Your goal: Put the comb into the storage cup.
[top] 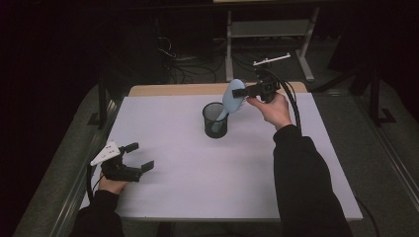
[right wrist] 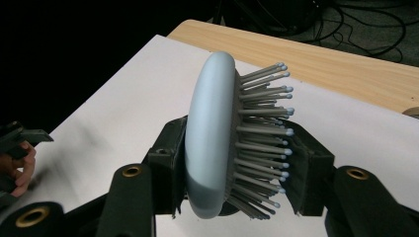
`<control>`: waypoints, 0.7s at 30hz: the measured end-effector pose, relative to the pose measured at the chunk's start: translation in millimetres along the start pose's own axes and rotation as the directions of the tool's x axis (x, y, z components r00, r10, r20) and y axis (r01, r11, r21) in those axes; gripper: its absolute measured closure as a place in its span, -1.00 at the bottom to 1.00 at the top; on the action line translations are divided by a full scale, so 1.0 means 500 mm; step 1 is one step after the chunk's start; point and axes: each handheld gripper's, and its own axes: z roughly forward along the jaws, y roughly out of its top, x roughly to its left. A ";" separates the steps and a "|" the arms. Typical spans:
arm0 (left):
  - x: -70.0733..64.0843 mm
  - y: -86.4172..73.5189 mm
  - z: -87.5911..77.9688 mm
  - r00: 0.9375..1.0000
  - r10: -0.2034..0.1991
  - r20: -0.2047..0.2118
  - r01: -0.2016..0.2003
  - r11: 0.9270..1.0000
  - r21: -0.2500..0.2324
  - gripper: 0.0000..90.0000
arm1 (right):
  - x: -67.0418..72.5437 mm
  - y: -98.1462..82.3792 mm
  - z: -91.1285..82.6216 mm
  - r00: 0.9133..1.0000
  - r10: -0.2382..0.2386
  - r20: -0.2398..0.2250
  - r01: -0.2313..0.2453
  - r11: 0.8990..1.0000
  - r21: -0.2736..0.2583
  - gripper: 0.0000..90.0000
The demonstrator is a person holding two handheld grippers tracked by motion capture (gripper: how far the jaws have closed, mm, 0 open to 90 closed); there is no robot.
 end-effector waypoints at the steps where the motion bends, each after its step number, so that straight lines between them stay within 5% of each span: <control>1: 0.000 0.000 0.000 1.000 -0.001 0.000 0.001 1.000 -0.001 -1.00 | 0.000 -0.001 -0.001 1.000 0.001 -0.002 -0.001 1.000 0.000 0.05; 10: 0.000 -0.001 -0.001 1.000 -0.005 0.000 0.005 1.000 -0.003 -1.00 | 0.002 -0.010 -0.003 1.000 -0.018 0.015 0.018 1.000 -0.019 -0.19; 21: 0.003 -0.002 -0.002 1.000 -0.018 -0.012 0.018 1.000 -0.010 -1.00 | -0.020 -0.026 -0.028 1.000 0.009 0.020 -0.008 0.999 -0.044 -1.00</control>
